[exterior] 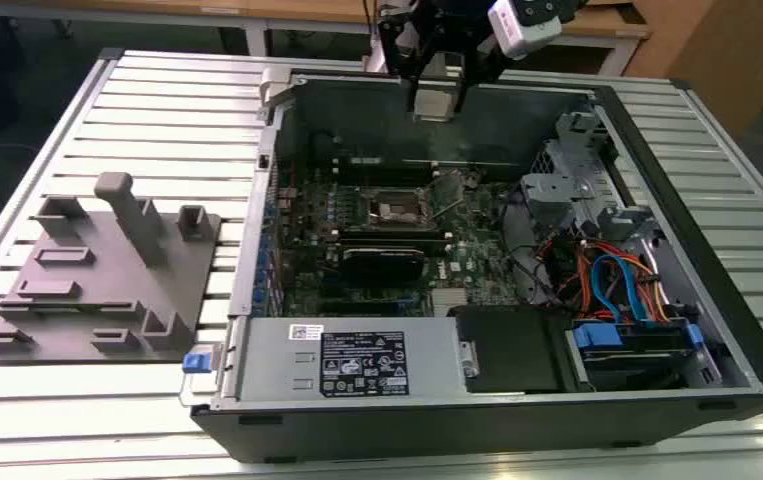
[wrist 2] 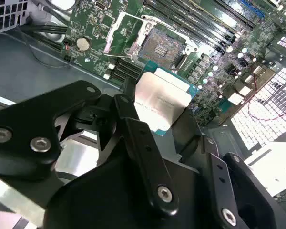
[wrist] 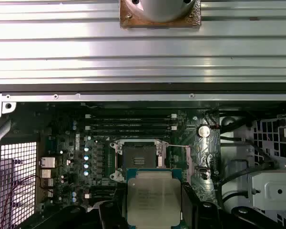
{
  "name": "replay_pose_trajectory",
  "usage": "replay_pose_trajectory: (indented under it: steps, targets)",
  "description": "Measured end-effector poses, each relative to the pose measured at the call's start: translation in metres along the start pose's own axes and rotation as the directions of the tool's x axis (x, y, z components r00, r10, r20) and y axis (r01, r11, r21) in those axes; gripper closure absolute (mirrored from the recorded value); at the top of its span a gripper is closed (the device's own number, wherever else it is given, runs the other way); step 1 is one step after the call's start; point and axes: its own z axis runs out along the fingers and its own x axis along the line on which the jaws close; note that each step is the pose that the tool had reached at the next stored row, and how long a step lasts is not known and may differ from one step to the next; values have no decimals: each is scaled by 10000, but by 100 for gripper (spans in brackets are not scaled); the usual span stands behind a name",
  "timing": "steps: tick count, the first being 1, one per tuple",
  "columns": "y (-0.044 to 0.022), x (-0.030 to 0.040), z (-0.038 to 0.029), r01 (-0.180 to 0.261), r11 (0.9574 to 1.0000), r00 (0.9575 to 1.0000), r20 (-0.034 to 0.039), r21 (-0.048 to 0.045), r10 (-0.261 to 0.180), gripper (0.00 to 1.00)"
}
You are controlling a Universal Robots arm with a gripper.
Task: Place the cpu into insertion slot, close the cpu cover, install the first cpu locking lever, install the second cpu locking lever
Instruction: 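Place the cpu into insertion slot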
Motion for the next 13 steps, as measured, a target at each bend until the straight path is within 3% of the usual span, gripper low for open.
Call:
replay_pose_trajectory:
  steps: [13]
  targets:
    - [0, 0, 0, -1, 10000, 10000, 0, -1, 1, 46]
